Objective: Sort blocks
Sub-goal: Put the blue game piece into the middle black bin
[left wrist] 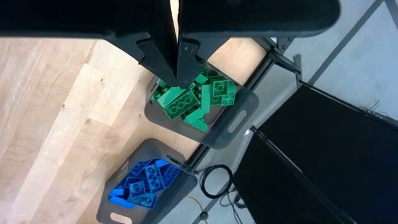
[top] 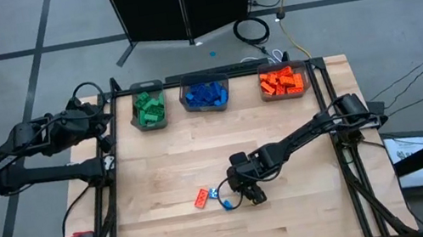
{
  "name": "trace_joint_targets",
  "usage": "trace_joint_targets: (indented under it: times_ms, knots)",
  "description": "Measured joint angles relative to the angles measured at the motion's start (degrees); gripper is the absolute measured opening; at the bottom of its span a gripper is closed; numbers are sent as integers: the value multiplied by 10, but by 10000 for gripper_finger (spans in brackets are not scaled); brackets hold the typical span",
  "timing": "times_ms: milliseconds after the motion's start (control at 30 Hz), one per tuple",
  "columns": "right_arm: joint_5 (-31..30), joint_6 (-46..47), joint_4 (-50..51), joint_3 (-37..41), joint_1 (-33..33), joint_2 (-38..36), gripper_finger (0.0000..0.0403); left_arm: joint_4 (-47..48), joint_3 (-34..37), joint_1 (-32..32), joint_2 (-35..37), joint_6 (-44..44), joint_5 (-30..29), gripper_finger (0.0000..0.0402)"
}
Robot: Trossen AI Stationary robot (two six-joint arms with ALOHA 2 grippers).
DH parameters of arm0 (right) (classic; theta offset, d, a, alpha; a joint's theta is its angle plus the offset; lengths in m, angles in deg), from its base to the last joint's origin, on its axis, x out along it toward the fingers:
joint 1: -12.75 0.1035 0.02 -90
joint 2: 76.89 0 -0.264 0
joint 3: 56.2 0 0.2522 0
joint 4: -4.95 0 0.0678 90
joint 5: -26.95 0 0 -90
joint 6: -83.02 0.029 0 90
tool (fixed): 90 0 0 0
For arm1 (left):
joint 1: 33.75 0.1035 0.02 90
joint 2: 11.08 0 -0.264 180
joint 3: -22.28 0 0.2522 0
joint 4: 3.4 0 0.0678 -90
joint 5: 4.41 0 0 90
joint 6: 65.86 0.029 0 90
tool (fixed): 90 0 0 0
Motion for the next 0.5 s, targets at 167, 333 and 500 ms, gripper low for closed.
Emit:
trace_joint_targets:
  times_ms: [167,333,500]
  knots:
    - [0,0,0,0,0,0,236,0,0,0,0,0,0,0]
    - [0,0,0,0,0,0,208,0,0,0,0,0,0,0]
    - [-1,0,0,0,0,0,191,0,0,0,0,0,0,0]
